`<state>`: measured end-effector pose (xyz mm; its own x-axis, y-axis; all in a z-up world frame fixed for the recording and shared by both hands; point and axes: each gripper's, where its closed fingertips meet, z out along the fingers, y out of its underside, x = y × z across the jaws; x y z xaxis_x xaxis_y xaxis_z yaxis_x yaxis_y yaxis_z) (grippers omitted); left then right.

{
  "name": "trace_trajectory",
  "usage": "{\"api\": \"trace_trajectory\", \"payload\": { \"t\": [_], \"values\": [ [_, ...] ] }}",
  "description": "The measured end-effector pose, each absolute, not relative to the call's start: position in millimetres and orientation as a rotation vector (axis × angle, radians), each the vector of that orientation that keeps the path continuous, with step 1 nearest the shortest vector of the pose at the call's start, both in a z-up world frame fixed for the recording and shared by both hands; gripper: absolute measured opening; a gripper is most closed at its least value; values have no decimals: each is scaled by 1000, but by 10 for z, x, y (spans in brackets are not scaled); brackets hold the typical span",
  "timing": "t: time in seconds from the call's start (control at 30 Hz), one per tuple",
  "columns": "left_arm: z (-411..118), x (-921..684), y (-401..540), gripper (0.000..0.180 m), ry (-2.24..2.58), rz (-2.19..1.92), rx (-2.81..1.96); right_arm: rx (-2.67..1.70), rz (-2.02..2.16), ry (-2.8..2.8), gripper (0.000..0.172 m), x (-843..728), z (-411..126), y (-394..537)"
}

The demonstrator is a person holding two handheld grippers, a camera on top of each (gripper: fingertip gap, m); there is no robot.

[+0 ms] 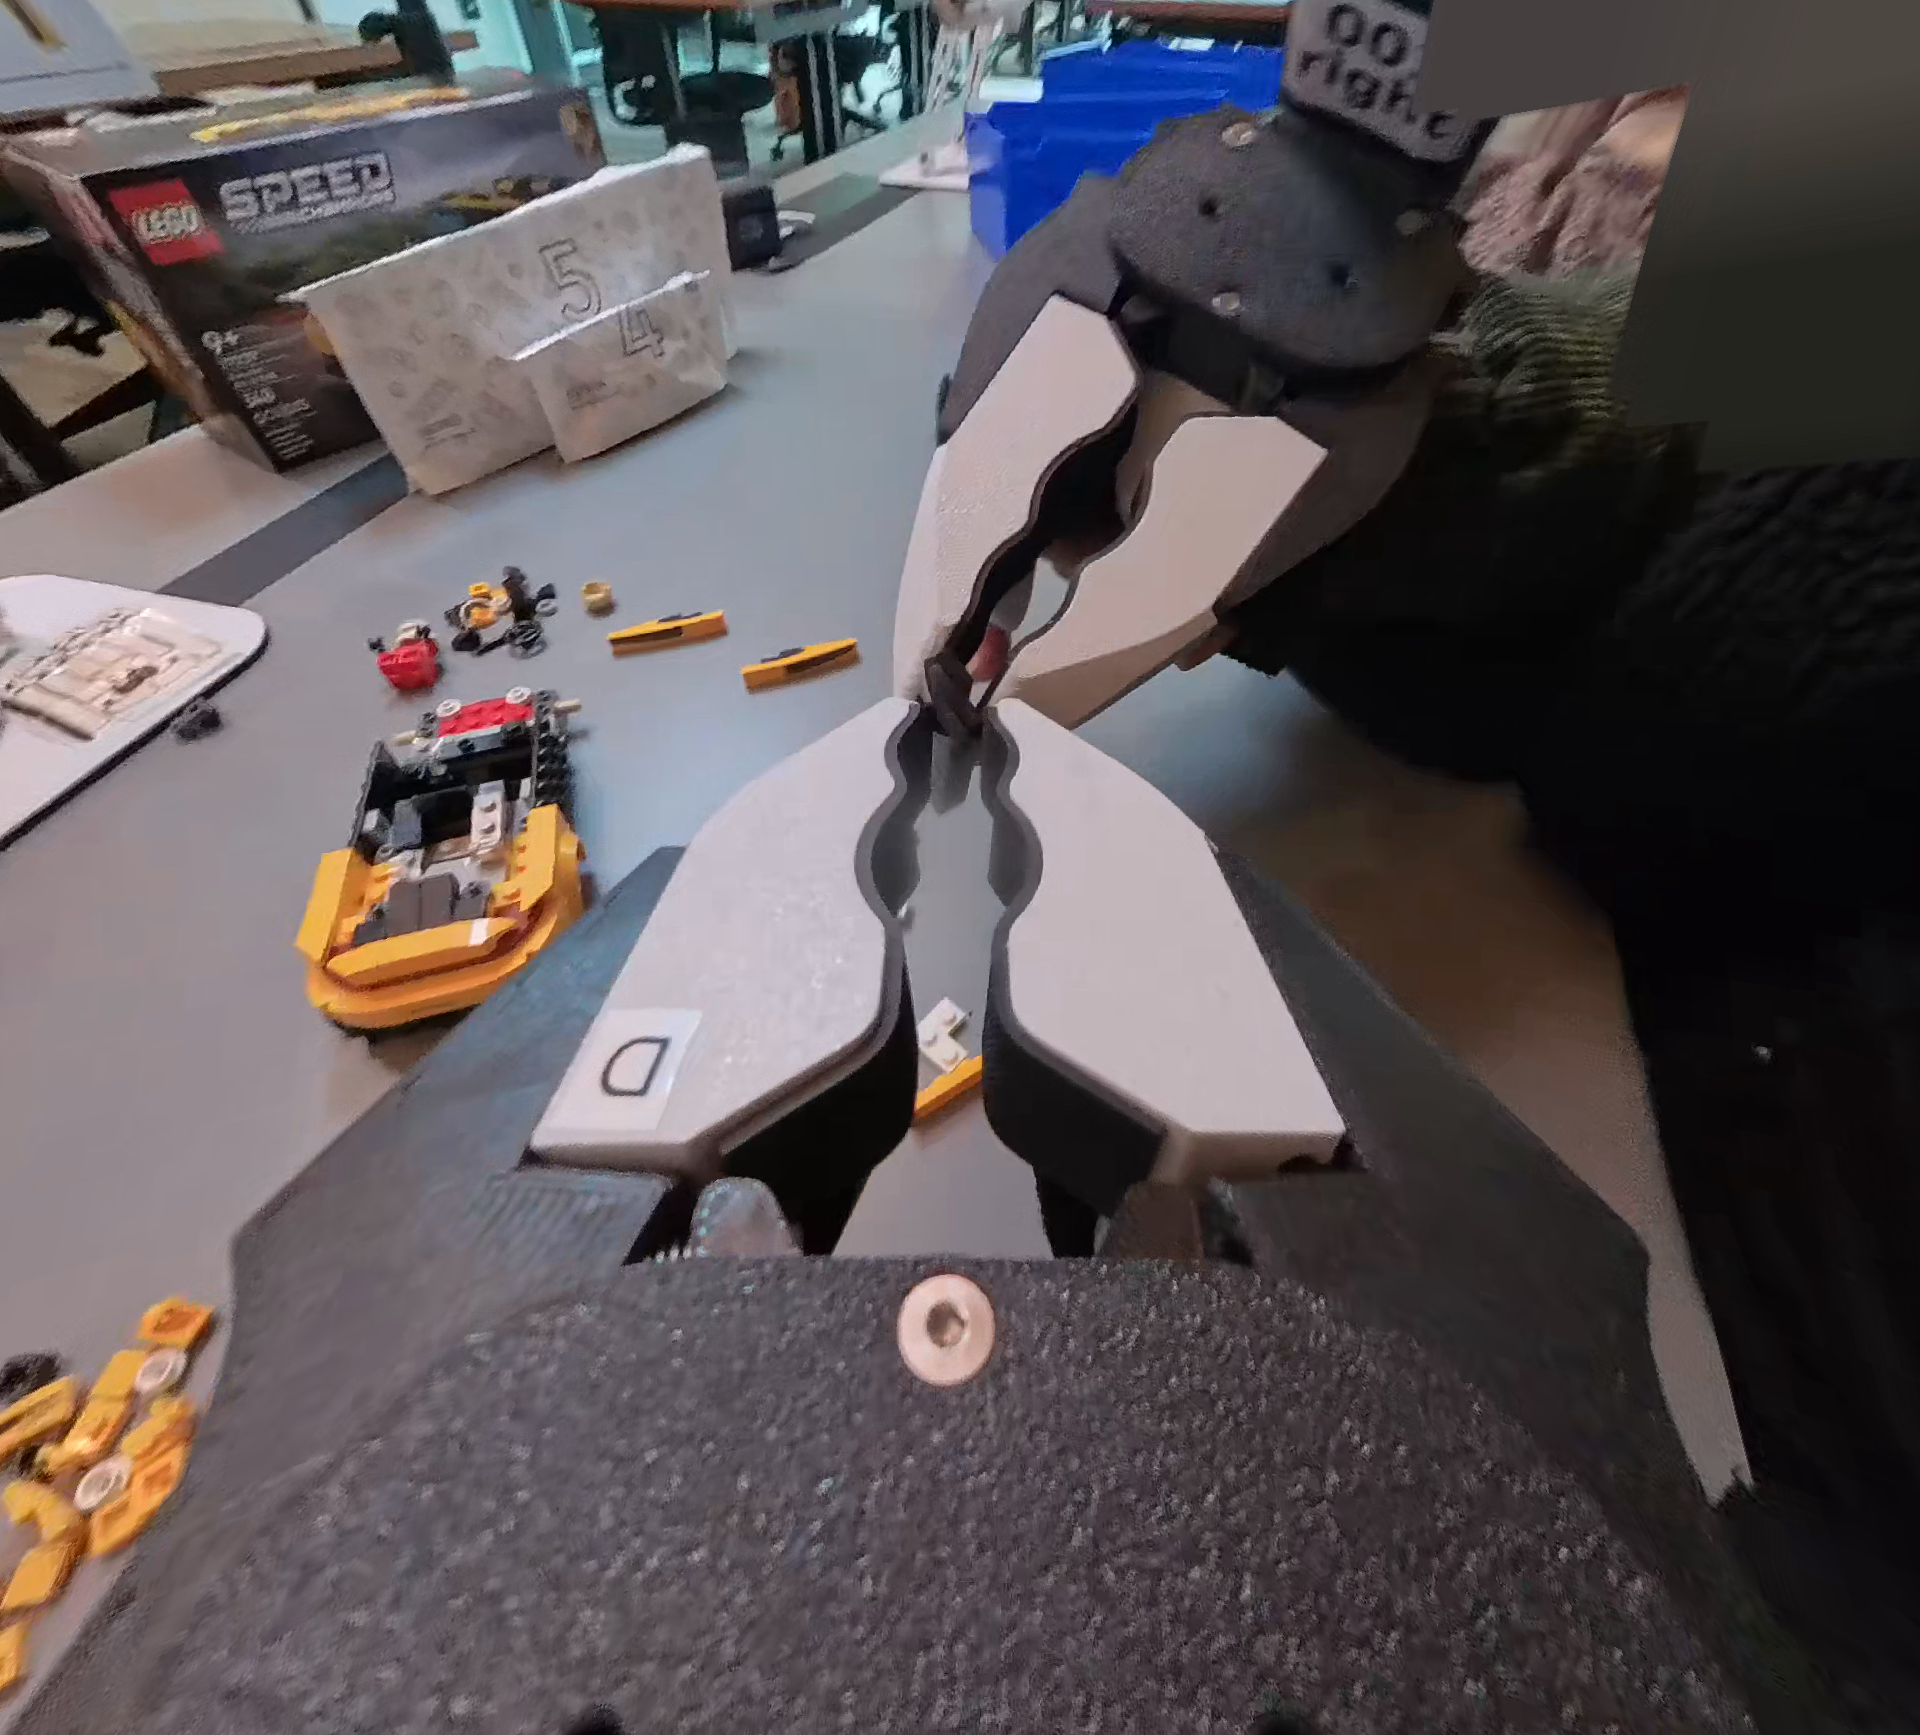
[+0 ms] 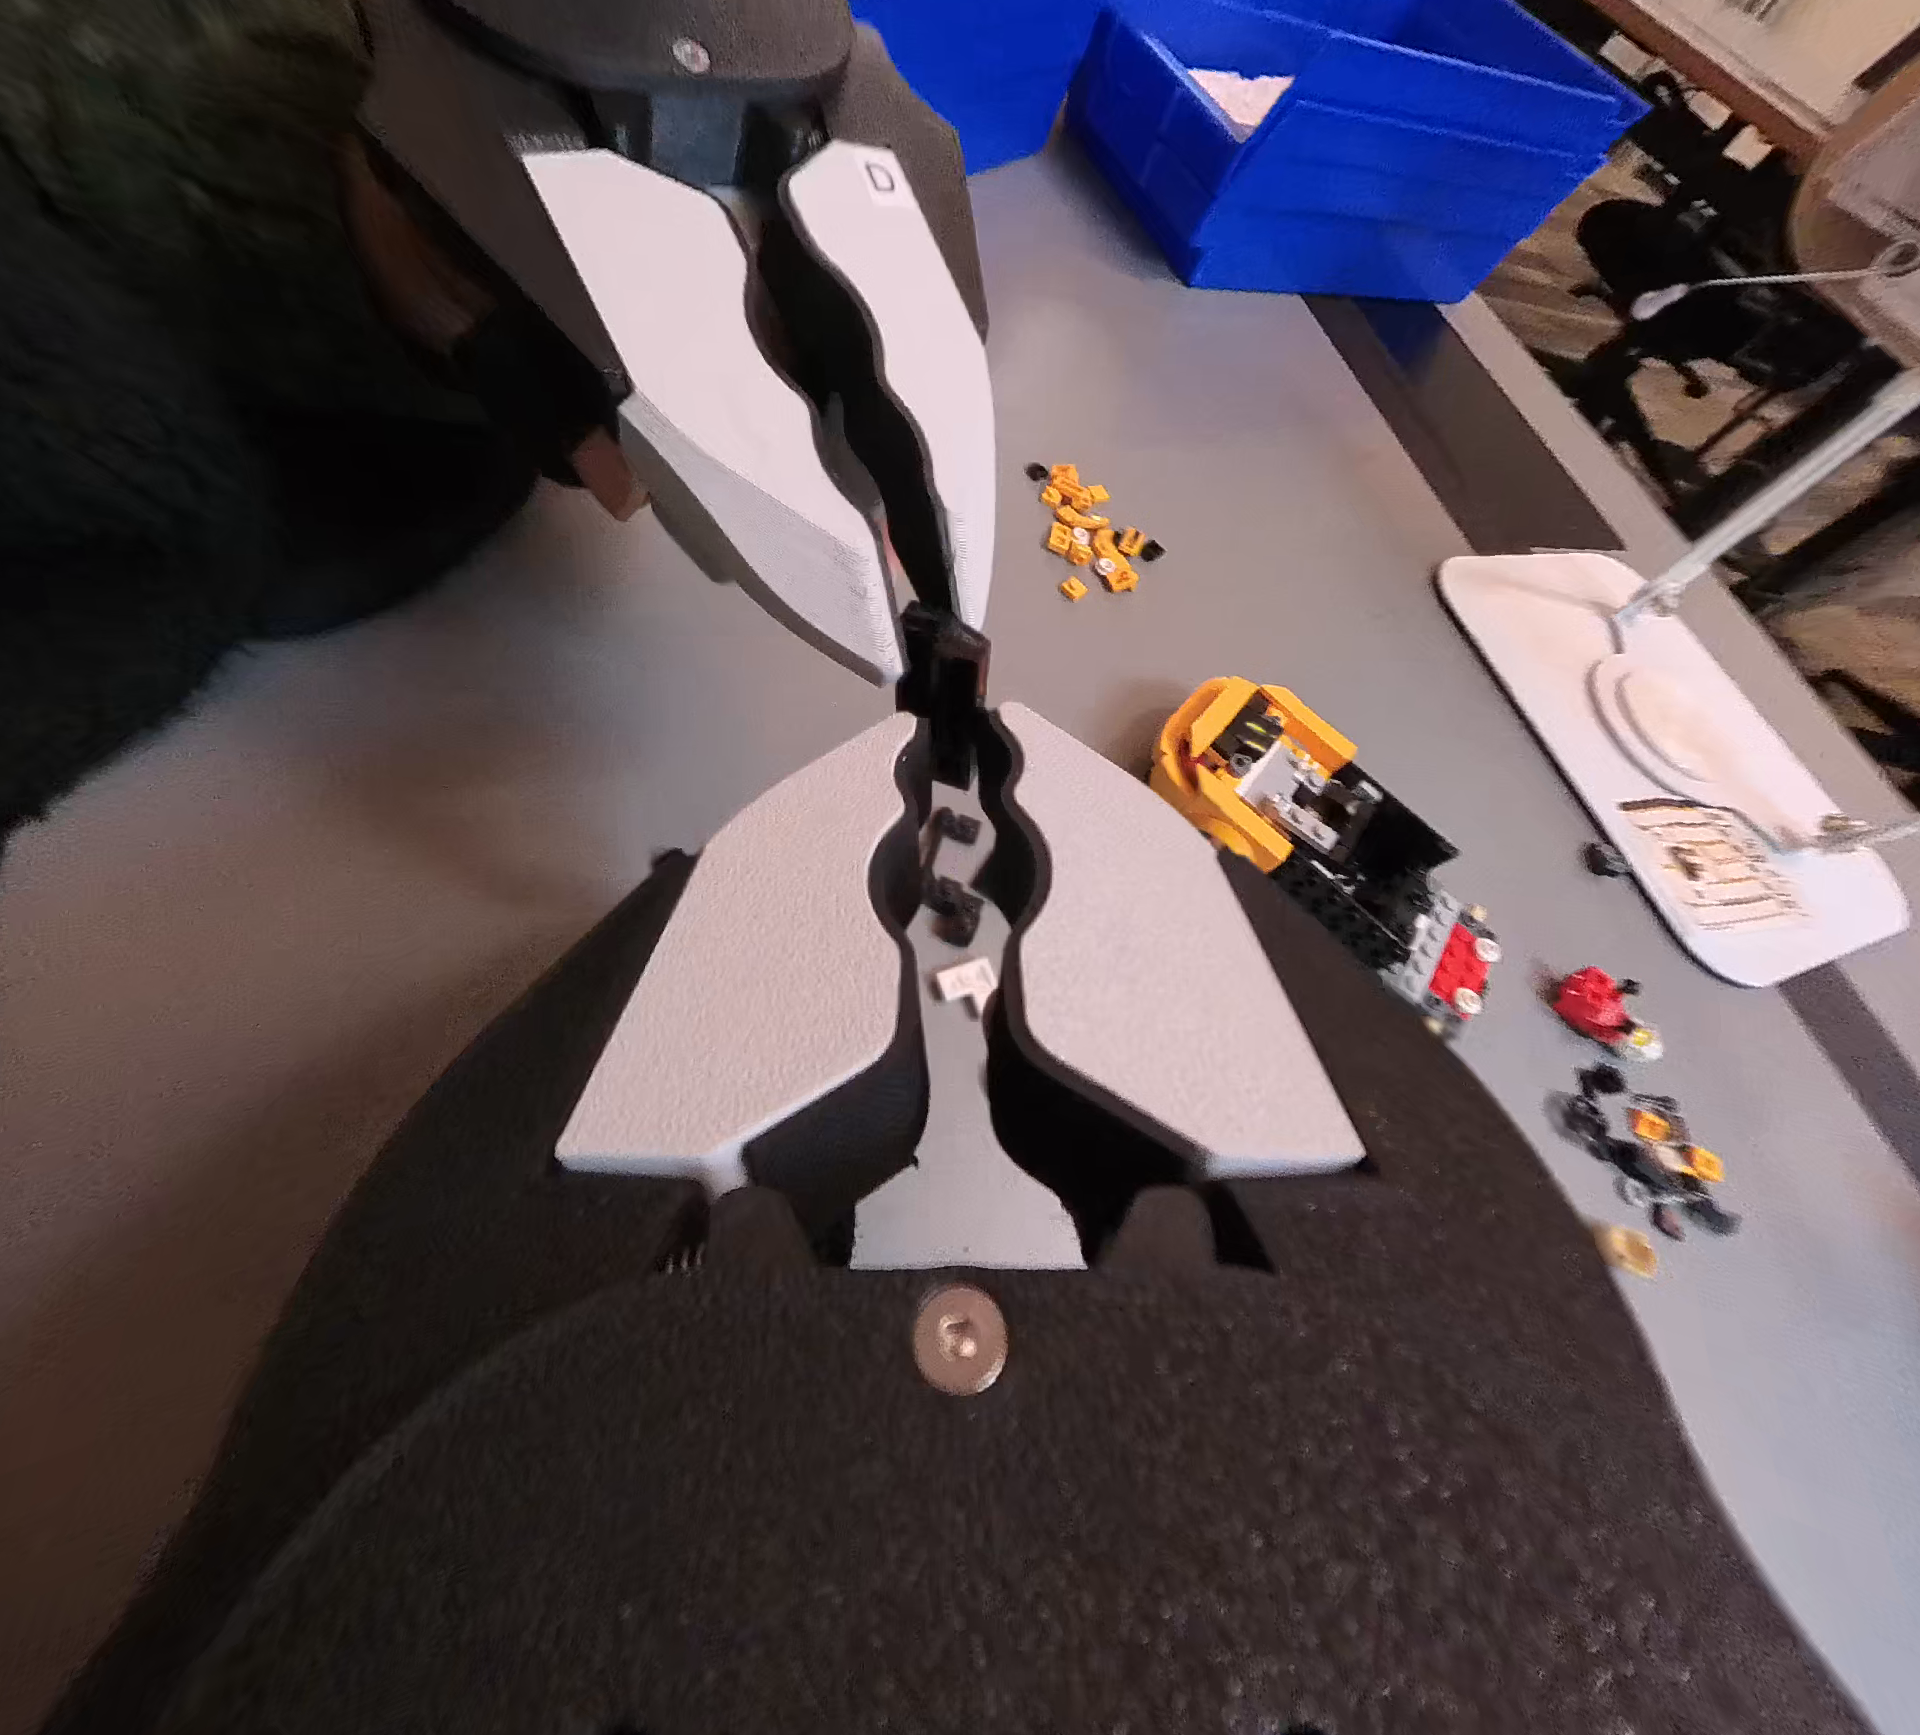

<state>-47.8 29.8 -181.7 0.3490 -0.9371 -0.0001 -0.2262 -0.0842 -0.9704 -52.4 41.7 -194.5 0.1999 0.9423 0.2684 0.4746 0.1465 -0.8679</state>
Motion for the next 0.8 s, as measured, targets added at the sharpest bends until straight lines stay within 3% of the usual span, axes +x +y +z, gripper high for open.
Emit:
{"api": "trace_trajectory", "payload": {
  "t": [0.27,0.8],
  "values": [
    [-1833,-538,458,6,789,-1106,-1738,-1171,29,-1430,7,-492,-1865,554],
    [-2129,-505,572,6,439,-1597,-1906,-980,-284,-1556,5,-414,-2057,586]
  ]
}}
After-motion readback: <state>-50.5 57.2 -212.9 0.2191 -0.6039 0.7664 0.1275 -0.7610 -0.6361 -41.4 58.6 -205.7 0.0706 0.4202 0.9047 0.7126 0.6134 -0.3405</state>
